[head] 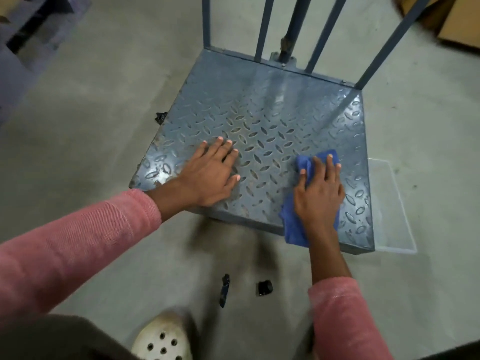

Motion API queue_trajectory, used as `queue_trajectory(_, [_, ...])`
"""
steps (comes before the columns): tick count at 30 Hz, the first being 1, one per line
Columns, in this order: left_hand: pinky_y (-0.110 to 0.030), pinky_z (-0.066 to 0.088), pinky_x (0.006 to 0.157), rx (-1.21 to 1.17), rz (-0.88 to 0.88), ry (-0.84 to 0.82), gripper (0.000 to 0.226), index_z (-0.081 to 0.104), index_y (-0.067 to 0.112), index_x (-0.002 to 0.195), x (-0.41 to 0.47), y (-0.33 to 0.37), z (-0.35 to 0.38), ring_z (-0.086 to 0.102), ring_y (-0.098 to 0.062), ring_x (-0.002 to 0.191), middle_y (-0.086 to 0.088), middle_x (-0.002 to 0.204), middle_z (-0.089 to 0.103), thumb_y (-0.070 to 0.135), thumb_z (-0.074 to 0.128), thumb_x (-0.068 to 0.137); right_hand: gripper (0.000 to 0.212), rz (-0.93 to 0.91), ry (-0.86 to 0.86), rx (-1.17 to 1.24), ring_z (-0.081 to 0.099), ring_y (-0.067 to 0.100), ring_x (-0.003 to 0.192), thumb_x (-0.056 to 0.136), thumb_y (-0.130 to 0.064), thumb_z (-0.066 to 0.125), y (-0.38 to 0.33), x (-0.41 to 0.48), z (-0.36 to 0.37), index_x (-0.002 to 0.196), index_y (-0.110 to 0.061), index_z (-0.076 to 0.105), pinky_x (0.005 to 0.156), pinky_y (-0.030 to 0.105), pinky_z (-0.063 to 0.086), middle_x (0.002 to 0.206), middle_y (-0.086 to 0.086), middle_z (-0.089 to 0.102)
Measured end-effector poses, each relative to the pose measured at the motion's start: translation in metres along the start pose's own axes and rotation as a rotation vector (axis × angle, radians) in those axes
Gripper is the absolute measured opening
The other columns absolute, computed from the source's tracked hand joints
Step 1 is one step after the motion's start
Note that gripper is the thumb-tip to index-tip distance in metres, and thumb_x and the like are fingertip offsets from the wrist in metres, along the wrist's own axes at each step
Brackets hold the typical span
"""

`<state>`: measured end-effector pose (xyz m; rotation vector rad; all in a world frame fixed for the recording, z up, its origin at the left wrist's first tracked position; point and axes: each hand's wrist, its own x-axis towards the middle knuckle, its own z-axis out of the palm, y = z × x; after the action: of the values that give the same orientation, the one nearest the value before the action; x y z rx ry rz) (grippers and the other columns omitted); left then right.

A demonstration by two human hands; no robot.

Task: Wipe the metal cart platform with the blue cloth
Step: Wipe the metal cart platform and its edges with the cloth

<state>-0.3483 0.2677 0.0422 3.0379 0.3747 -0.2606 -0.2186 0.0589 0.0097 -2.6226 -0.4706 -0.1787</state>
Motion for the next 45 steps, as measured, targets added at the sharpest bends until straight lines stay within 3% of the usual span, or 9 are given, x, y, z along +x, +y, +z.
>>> queue_trajectory(2, [-0.049, 0.006, 0.130, 0.016, 0.024, -0.006, 0.071, 0.015, 0.009, 0.165, 0.019, 0.015, -0.004, 0.004, -0.030, 0.161, -0.014, 0.173, 0.009, 0.049, 0.028, 0.108, 0.035, 0.003, 0.159, 0.058, 0.038, 0.040, 0.133, 0.096, -0.032, 0.056, 0.011, 0.012, -0.002, 0.120, -0.007, 0.056, 0.109, 0.045, 0.033, 0.141, 0.027, 0.042])
queue_trajectory(6, [-0.049, 0.009, 0.130, 0.073, 0.121, 0.015, 0.070, 0.015, 0.002, 0.163, 0.053, 0.043, -0.002, 0.010, -0.036, 0.159, -0.022, 0.171, 0.012, 0.044, 0.015, 0.107, 0.025, -0.026, 0.215, 0.036, 0.049, 0.037, 0.101, 0.088, -0.027, 0.064, 0.026, 0.043, 0.001, 0.102, -0.007, 0.059, 0.093, 0.042, 0.040, 0.108, 0.021, 0.051])
queue_trajectory(10, [-0.050, 0.012, 0.129, 0.188, 0.227, 0.024, 0.069, 0.013, -0.002, 0.162, 0.090, 0.068, -0.012, 0.013, -0.040, 0.158, -0.028, 0.169, 0.012, 0.039, 0.015, 0.107, 0.021, 0.005, 0.266, 0.028, 0.057, 0.036, 0.091, 0.086, -0.031, 0.064, 0.035, 0.090, 0.005, 0.093, -0.012, 0.067, 0.082, 0.042, 0.047, 0.097, 0.015, 0.061])
queue_trajectory(13, [-0.050, 0.018, 0.127, 0.238, 0.257, 0.008, 0.069, 0.015, -0.002, 0.162, 0.130, 0.094, -0.026, 0.017, -0.040, 0.157, -0.027, 0.169, 0.014, 0.037, 0.025, 0.106, 0.022, 0.034, 0.285, -0.116, 0.059, 0.028, 0.095, 0.088, -0.042, 0.060, 0.043, 0.120, 0.007, 0.088, -0.022, 0.071, 0.092, 0.042, 0.042, 0.092, 0.004, 0.068])
queue_trajectory(17, [-0.049, 0.024, 0.124, 0.130, 0.141, 0.051, 0.067, 0.028, -0.001, 0.157, 0.200, 0.130, -0.032, 0.026, -0.039, 0.153, -0.026, 0.165, 0.025, 0.037, 0.031, 0.101, 0.022, 0.113, 0.314, -0.026, 0.059, 0.026, 0.104, 0.087, -0.038, 0.061, 0.056, 0.155, 0.014, 0.095, -0.023, 0.074, 0.087, 0.043, 0.046, 0.099, -0.003, 0.074])
queue_trajectory(20, [-0.052, 0.021, 0.126, -0.073, 0.006, 0.159, 0.074, 0.037, 0.001, 0.154, 0.227, 0.148, -0.020, 0.027, -0.038, 0.154, -0.023, 0.164, 0.032, 0.037, 0.016, 0.092, 0.032, 0.125, 0.259, 0.090, 0.058, 0.033, 0.114, 0.089, -0.029, 0.061, 0.064, 0.171, 0.022, 0.116, -0.016, 0.072, 0.091, 0.043, 0.050, 0.125, 0.004, 0.070])
queue_trajectory(26, [-0.050, 0.019, 0.128, -0.209, -0.071, 0.333, 0.061, 0.044, 0.006, 0.153, 0.229, 0.155, -0.005, 0.027, -0.030, 0.156, -0.016, 0.165, 0.036, 0.027, 0.032, 0.097, 0.057, 0.198, -0.029, 0.053, 0.022, 0.026, 0.152, 0.104, -0.055, 0.031, 0.062, 0.164, 0.014, 0.153, -0.028, 0.040, 0.115, 0.043, 0.030, 0.164, -0.007, 0.027])
queue_trajectory(33, [-0.050, 0.017, 0.128, -0.171, -0.102, 0.241, 0.063, 0.033, 0.011, 0.159, 0.233, 0.158, -0.013, 0.016, -0.026, 0.160, -0.010, 0.171, 0.023, 0.026, 0.034, 0.098, 0.055, 0.212, -0.040, -0.080, 0.036, 0.029, 0.143, 0.106, -0.043, 0.031, 0.062, 0.159, 0.014, 0.157, -0.023, 0.029, 0.112, 0.044, 0.038, 0.167, -0.001, 0.020])
queue_trajectory(45, [-0.053, 0.012, 0.129, -0.156, -0.150, 0.172, 0.070, 0.023, 0.016, 0.163, 0.242, 0.161, -0.018, 0.006, -0.025, 0.161, -0.007, 0.174, 0.013, 0.028, 0.035, 0.096, 0.054, 0.284, -0.155, 0.108, 0.052, 0.033, 0.127, 0.106, -0.032, 0.035, 0.064, 0.279, 0.021, 0.158, -0.020, 0.025, 0.095, 0.041, 0.045, 0.156, 0.005, 0.038])
